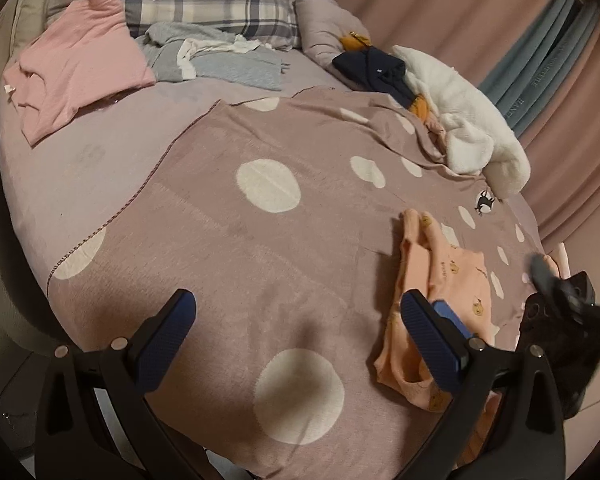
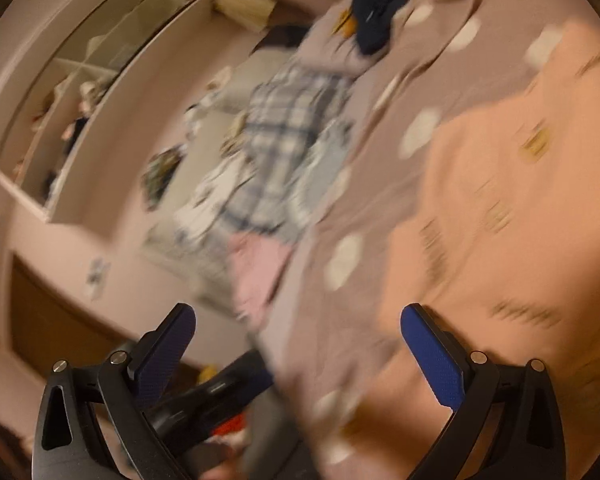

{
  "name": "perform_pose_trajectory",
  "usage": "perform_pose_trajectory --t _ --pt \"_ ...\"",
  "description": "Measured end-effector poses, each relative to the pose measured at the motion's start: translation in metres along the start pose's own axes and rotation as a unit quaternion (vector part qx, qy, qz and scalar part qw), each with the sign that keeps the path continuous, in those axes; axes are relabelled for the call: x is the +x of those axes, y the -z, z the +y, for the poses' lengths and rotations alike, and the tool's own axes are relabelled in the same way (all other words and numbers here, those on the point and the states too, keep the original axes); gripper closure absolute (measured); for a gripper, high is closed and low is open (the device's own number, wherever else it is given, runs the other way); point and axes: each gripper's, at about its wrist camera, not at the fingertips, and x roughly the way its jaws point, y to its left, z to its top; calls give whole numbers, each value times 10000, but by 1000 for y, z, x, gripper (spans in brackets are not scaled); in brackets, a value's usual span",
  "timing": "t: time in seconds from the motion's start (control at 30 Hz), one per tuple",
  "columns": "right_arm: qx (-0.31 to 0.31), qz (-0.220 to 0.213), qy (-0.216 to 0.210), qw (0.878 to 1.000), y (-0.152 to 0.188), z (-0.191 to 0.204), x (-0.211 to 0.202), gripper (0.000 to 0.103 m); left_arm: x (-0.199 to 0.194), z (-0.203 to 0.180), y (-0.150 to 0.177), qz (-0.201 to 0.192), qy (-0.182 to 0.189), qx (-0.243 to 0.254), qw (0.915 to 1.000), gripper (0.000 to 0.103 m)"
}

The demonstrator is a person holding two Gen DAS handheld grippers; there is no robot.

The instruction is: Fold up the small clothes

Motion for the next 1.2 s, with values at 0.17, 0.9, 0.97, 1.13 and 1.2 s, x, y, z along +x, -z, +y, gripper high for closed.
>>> perform_pose_trajectory --t 0.17,0.9,0.97,1.13,1.2 --pt "317 -263 21 9991 8 4 -21 1 -5 -5 1 -68 214 141 9996 0" --pt "747 -1169 2478 9588 -1 -27 -141 1 72 -66 29 1185 1755 611 9754 0" --pt "894 -1089 2330 9622 -2 -37 -143 1 78 -71 27 1263 1832 681 9726 0" --pt "1214 -893 2172 9644 -3 -60 -143 1 105 -88 18 1686 2318 768 9549 0" --pt "1220 -899 2039 9672 -5 -61 -144 1 110 -89 15 1788 2526 778 9477 0"
